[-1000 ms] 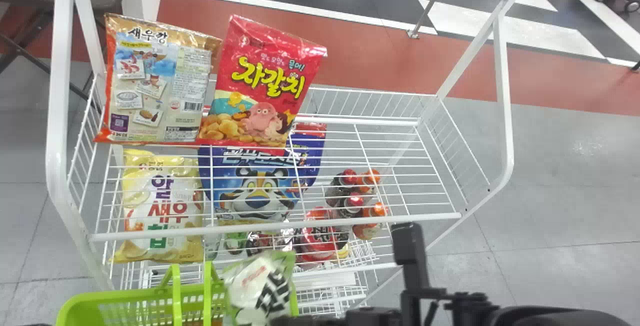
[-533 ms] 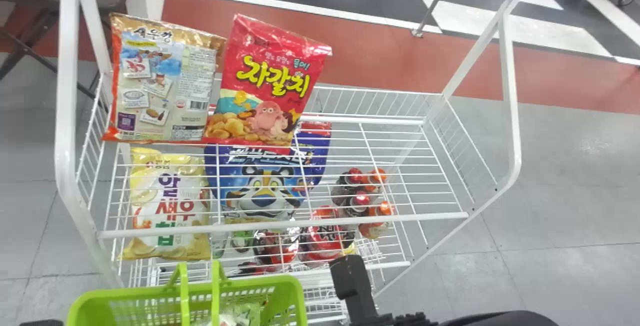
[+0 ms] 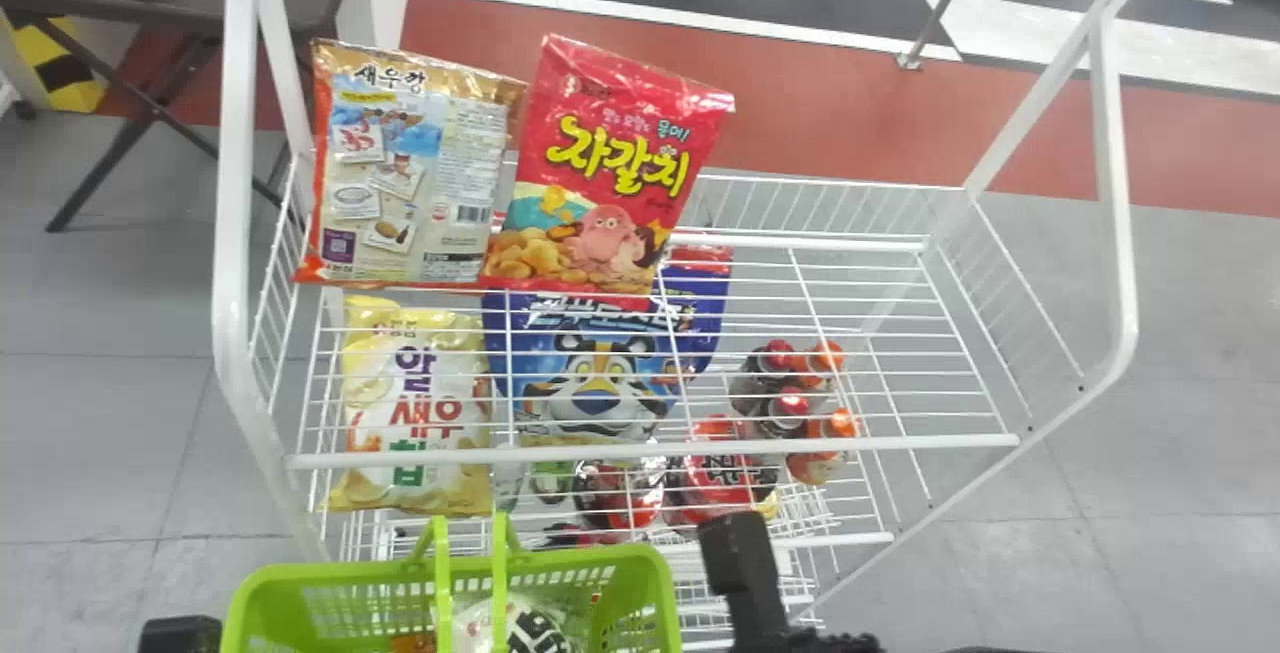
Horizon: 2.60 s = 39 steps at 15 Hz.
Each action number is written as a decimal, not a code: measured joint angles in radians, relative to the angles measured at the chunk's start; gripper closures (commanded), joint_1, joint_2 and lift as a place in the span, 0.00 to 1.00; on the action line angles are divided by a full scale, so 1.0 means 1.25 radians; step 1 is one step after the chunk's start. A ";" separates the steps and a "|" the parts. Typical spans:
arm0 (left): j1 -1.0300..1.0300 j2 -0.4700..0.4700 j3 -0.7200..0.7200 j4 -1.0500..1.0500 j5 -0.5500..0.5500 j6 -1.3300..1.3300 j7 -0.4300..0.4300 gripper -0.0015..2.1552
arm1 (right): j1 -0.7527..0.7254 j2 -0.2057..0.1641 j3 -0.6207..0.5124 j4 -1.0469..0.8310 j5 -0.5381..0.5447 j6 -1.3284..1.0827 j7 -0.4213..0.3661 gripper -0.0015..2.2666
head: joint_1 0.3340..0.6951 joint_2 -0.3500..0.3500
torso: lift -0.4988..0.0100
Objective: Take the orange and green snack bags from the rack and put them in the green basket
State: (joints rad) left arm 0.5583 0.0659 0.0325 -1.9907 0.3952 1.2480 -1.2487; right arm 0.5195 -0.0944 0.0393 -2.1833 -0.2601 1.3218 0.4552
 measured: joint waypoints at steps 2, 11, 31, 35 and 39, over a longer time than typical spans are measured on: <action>0.000 -0.001 0.001 0.001 0.001 0.000 0.002 1.00 | 0.009 -0.001 -0.020 -0.034 -0.012 0.018 0.002 0.03 | 1.00 0.14 | 0.98; 0.002 -0.005 0.001 0.005 0.000 -0.002 0.008 1.00 | 0.056 0.000 -0.123 -0.298 -0.027 -0.014 -0.036 0.03 | 1.00 0.01 | 0.98; 0.000 -0.009 -0.013 0.022 -0.014 -0.031 0.012 1.00 | 0.097 0.075 -0.118 -0.084 0.085 -0.952 -0.146 0.07 | 1.00 0.00 | 0.98; 0.000 -0.009 -0.014 0.025 -0.013 -0.042 0.008 1.00 | 0.102 0.076 -0.103 -0.077 0.102 -0.982 -0.157 0.07 | 1.00 0.00 | 0.98; 0.001 -0.009 -0.014 0.026 -0.013 -0.048 0.008 1.00 | 0.106 0.076 -0.102 -0.083 0.106 -0.982 -0.159 0.07 | 1.00 0.00 | 0.98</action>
State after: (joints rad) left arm 0.5596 0.0552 0.0151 -1.9589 0.3789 1.1881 -1.2384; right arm 0.6515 0.0000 -0.0880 -2.2868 -0.1275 0.0943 0.2566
